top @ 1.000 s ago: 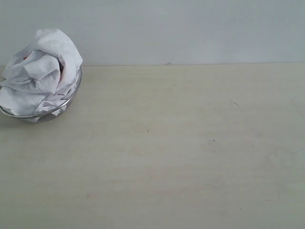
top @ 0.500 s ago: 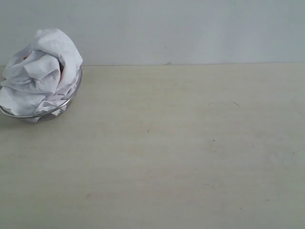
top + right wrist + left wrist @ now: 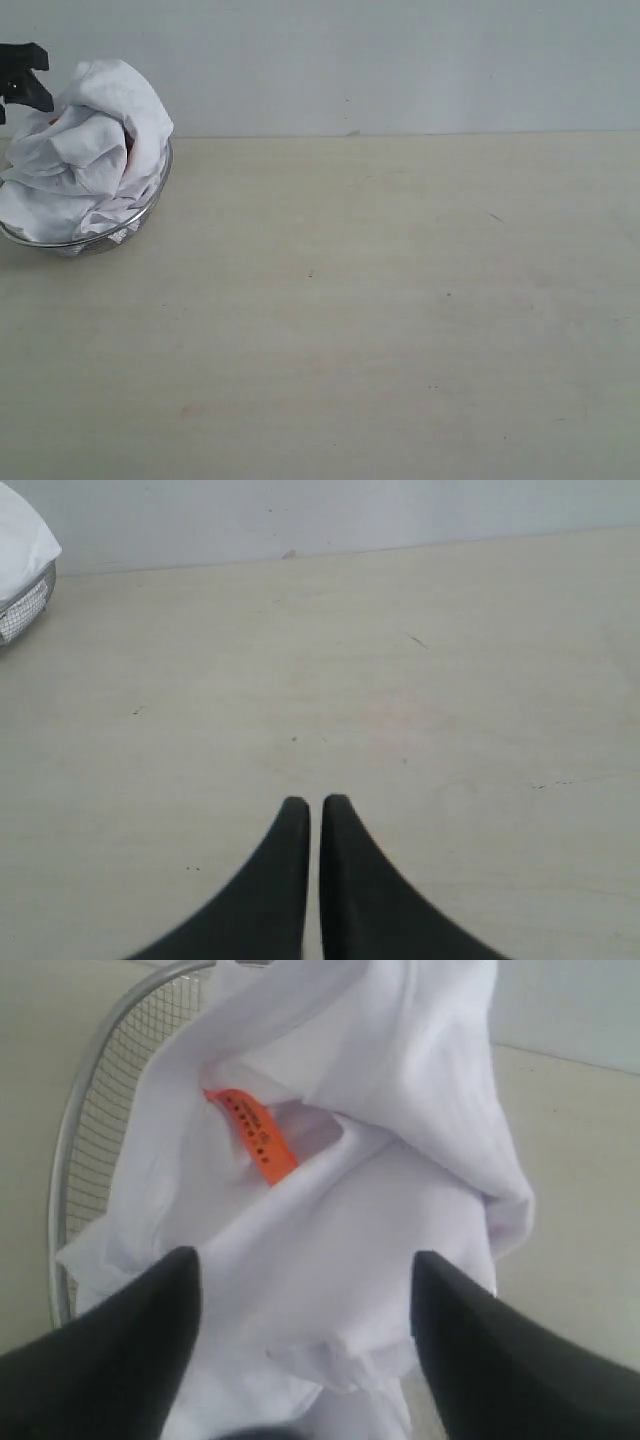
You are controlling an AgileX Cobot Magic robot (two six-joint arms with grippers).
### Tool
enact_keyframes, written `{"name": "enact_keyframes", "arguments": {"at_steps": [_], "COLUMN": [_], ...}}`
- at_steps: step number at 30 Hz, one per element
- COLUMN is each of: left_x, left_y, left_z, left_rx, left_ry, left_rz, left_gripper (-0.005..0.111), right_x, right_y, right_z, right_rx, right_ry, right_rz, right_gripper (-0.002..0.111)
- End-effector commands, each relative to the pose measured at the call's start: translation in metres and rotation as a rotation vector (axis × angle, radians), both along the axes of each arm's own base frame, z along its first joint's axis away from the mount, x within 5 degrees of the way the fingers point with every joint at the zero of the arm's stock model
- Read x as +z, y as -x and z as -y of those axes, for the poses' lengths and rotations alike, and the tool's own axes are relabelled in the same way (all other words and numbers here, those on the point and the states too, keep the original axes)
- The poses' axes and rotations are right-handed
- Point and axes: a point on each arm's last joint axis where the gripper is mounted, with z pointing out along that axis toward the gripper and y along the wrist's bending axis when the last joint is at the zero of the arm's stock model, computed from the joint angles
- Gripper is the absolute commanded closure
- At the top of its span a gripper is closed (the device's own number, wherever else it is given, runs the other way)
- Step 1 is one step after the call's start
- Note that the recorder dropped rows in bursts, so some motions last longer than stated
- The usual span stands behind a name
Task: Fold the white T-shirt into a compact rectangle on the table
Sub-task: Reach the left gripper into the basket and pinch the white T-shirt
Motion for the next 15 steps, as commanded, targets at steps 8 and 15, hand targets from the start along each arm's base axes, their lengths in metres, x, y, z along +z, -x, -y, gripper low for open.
{"name": "enact_keyframes", "arguments": {"at_steps": [8, 15], "left_x": [-0.030, -0.033], "left_y": [-0.044, -0.059], "left_z": [-0.018, -0.049], "left_rx": [0.014, 0.070], "left_ry": [-0.066, 0.016], "left_rz": [0.054, 0.023], "left_gripper": [0.040, 0.040], "right_x": [0.001, 0.001], "right_y": [0.000, 0.000], "right_z": [0.000, 0.000], "right_rx": [0.001, 0.001], "right_ry": [0.005, 0.005], "right_rz": [0.014, 0.014], "right_gripper": [0.108, 0.108]}}
